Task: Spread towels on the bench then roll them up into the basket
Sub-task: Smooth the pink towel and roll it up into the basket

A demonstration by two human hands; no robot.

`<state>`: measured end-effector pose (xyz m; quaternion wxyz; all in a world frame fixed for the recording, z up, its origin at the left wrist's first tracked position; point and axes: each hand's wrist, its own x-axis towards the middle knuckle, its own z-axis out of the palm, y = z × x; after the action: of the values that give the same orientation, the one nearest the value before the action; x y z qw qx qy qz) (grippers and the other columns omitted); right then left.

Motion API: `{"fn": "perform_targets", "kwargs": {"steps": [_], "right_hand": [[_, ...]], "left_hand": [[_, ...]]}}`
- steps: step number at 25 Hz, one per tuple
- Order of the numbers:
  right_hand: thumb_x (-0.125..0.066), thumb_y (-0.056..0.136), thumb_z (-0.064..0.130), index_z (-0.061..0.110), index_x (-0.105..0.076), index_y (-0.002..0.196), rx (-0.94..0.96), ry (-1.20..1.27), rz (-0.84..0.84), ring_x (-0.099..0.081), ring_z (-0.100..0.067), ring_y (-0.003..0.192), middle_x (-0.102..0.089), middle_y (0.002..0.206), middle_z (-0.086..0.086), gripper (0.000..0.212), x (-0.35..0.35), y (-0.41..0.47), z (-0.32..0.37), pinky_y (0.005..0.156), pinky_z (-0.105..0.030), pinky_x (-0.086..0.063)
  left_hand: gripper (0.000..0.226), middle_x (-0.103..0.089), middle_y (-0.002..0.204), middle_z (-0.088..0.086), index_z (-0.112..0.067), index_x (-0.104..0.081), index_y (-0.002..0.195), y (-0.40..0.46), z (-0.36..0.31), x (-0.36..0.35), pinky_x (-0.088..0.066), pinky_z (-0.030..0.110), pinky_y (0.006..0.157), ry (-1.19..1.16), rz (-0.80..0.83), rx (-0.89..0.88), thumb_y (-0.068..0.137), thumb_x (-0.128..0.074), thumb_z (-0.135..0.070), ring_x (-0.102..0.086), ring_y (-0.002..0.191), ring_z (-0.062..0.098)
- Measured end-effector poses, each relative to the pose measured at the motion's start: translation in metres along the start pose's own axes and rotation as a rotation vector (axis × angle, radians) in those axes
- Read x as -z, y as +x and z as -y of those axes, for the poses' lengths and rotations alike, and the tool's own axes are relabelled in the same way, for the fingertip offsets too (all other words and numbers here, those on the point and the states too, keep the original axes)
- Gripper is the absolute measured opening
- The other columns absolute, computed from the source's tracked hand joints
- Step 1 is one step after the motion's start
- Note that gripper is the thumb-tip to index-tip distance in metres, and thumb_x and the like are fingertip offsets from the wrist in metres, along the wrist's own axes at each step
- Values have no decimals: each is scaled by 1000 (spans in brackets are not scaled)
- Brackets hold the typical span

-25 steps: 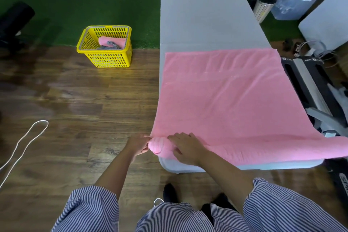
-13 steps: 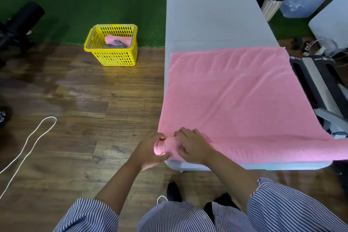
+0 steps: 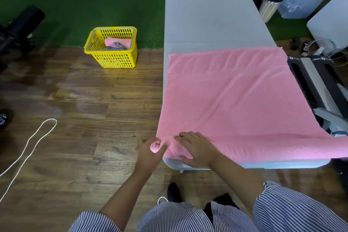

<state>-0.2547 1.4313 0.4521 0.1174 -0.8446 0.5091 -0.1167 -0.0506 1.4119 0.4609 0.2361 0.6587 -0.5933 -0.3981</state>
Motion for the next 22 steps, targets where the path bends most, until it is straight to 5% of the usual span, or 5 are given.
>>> {"fn": "perform_targets", "kwargs": {"steps": [5,13,16,19,22], "right_hand": [[-49,72,48,15,-51,122,6,-20,-24,-60,-19,94,-61,115,-3,61,-3,1,-2,77,-27,-50],[-54,71,54,12,-52,123,51,-156,-44,-62,-18,93,-63,114,-2,68,-10,0,-10,76,-29,-51],[-60,71,56,12,-53,122,50,-230,-49,-62,-18,85,-64,110,-2,68,-15,0,-14,70,-30,-51],[-50,74,56,12,-50,121,22,-245,-59,-61,-17,77,-64,106,-2,65,-21,-2,-14,61,-27,-49],[-40,75,56,12,-48,120,4,-245,-79,-60,-17,74,-64,104,-2,64,-24,-4,-14,57,-26,-47]], "left_hand": [[16,-66,97,-4,-23,-67,84,7,-3,2,-44,20,75,-103,-4,112,79,-76,-35,-61,91,9],[19,-67,78,0,-17,-60,72,7,-14,3,-47,25,59,-157,-85,178,86,-63,-4,-64,72,18],[15,-68,80,4,-17,-59,75,4,-6,1,-44,25,57,-159,-99,235,88,-65,-11,-63,73,23],[11,-61,90,0,-13,-63,78,-8,-2,-7,-50,31,73,-56,-173,112,86,-69,-18,-60,85,21],[23,-52,98,-7,-18,-66,90,-23,-6,-9,-42,12,64,-82,-213,118,77,-78,-33,-54,84,2]]}}
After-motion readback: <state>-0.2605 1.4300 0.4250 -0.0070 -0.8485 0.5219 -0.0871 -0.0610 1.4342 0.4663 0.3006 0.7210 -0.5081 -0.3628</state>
